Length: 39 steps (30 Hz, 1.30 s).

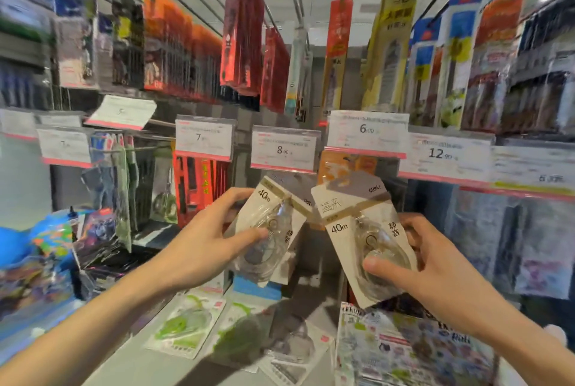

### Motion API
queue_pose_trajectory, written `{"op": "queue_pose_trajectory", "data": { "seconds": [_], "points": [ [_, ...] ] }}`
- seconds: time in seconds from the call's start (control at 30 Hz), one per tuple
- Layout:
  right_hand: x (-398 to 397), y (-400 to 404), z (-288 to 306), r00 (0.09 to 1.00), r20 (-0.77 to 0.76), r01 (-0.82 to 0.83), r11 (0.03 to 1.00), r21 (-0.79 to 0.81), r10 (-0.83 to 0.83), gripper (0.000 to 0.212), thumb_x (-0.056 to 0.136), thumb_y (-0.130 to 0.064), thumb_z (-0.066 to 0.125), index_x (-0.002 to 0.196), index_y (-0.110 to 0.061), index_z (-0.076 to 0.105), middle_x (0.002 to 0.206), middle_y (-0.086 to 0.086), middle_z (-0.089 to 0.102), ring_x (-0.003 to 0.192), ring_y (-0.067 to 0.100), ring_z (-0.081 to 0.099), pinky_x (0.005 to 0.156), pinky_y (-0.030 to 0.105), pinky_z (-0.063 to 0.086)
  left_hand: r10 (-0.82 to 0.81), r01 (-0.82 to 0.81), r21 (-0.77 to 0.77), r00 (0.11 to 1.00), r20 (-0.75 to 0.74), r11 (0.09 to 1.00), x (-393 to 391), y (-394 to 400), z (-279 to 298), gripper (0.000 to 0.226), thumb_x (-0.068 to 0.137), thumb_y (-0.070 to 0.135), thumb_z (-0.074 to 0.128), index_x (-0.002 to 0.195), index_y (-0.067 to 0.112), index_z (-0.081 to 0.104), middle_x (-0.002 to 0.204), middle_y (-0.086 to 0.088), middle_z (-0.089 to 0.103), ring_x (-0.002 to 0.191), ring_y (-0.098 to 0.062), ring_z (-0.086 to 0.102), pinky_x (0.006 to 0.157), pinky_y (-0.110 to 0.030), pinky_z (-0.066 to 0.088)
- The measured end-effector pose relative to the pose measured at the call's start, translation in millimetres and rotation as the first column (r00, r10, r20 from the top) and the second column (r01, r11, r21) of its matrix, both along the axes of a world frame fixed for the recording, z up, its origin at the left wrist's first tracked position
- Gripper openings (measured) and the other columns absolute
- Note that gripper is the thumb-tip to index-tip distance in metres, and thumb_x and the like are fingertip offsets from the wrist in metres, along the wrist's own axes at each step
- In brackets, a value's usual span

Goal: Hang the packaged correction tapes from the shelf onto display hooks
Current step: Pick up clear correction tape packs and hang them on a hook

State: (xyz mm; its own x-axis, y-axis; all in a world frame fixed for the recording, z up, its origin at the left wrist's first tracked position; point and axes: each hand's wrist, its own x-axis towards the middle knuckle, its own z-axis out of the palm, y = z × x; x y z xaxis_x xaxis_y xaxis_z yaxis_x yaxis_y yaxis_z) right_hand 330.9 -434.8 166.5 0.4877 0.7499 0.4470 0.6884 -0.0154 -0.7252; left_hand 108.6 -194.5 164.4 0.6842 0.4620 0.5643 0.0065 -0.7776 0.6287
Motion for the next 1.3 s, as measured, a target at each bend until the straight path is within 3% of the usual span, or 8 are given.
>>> {"op": "queue_pose_trajectory", "data": {
  "seconds": [0.17, 0.4, 0.67, 0.87, 0.97, 1.17, 1.23, 1.3],
  "points": [
    [2, -1, -1, 0.995, 0.055, 0.077, 0.997, 0.021, -0.078, 0.052, 0.074, -0.050, 0.083, 0.112, -0.049, 0.049, 0.103, -0.033, 0.071, 0.089, -0.008, 0.072, 0.071, 0.019, 0.056, -0.001, 0.000, 0.020, 0.998, 0.061, 1.000, -14, 2, 6, 0.053, 0.088, 0.044, 0.073, 0.135, 0.048, 0.047, 0.120, 0.027, 0.070, 0.108, 0.004, 0.068, 0.090, -0.031, 0.057],
    [2, 10, -1, 0.987, 0.115, 0.113, 0.993, 0.028, -0.115, 0.052, 0.078, -0.045, 0.084, 0.114, -0.047, 0.047, 0.101, -0.038, 0.067, 0.089, -0.012, 0.069, 0.067, 0.005, 0.052, -0.032, 0.026, 0.043, 0.988, 0.151, 0.999, -33, 7, 21, 0.056, 0.081, 0.055, 0.077, 0.131, 0.050, 0.052, 0.122, 0.031, 0.069, 0.111, 0.007, 0.067, 0.097, -0.032, 0.052],
    [-9, 47, 5, 0.978, 0.175, 0.112, 0.994, 0.017, -0.113, 0.055, 0.072, -0.061, 0.080, 0.115, -0.053, 0.046, 0.110, -0.021, 0.071, 0.097, -0.009, 0.068, 0.084, 0.025, 0.056, -0.058, 0.040, 0.086, 0.974, 0.219, 0.995, -57, 13, 22, 0.046, 0.080, 0.050, 0.072, 0.123, 0.057, 0.056, 0.125, 0.032, 0.068, 0.117, 0.007, 0.064, 0.100, -0.032, 0.047],
    [-19, 77, 20, 0.971, 0.190, 0.143, 0.990, 0.022, -0.144, 0.072, 0.066, -0.070, 0.073, 0.124, -0.033, 0.053, 0.119, -0.015, 0.067, 0.106, 0.006, 0.066, 0.093, 0.038, 0.056, -0.043, 0.023, 0.085, 0.972, 0.230, 0.996, -57, 18, 25, 0.046, 0.084, 0.045, 0.071, 0.125, 0.056, 0.053, 0.121, 0.033, 0.069, 0.111, 0.006, 0.067, 0.099, -0.034, 0.050],
    [-21, 85, 24, 0.975, 0.180, 0.128, 0.992, 0.024, -0.130, 0.066, 0.070, -0.068, 0.075, 0.122, -0.033, 0.057, 0.117, -0.012, 0.069, 0.106, 0.009, 0.067, 0.096, 0.043, 0.056, -0.049, 0.029, 0.091, 0.972, 0.229, 0.995, -56, 19, 24, 0.046, 0.082, 0.049, 0.071, 0.123, 0.059, 0.052, 0.121, 0.034, 0.068, 0.111, 0.007, 0.067, 0.097, -0.032, 0.050],
    [-19, 93, 22, 0.963, 0.214, 0.166, 0.986, 0.005, -0.164, 0.072, 0.068, -0.075, 0.068, 0.125, -0.035, 0.049, 0.119, -0.013, 0.057, 0.105, 0.003, 0.058, 0.084, 0.026, 0.049, -0.056, 0.042, 0.064, 0.969, 0.242, 0.997, -55, 25, 20, 0.045, 0.083, 0.045, 0.071, 0.123, 0.056, 0.054, 0.120, 0.030, 0.071, 0.111, 0.005, 0.068, 0.096, -0.031, 0.050],
    [-20, 96, 19, 0.962, 0.218, 0.163, 0.986, 0.014, -0.163, 0.081, 0.069, -0.076, 0.067, 0.133, -0.032, 0.046, 0.124, -0.012, 0.057, 0.111, 0.006, 0.058, 0.090, 0.031, 0.051, -0.061, 0.046, 0.066, 0.968, 0.243, 0.997, -54, 28, 19, 0.046, 0.081, 0.050, 0.070, 0.124, 0.057, 0.053, 0.120, 0.031, 0.071, 0.111, 0.006, 0.068, 0.094, -0.030, 0.050],
    [-19, 100, 12, 0.947, 0.246, 0.204, 0.978, 0.037, -0.207, 0.070, 0.074, -0.075, 0.067, 0.125, -0.032, 0.048, 0.117, -0.014, 0.060, 0.106, 0.005, 0.061, 0.083, 0.030, 0.054, -0.060, 0.048, 0.058, 0.969, 0.241, 0.997, -53, 30, 16, 0.048, 0.080, 0.055, 0.070, 0.124, 0.057, 0.053, 0.120, 0.031, 0.071, 0.110, 0.005, 0.069, 0.093, -0.031, 0.050]
  ]
}}
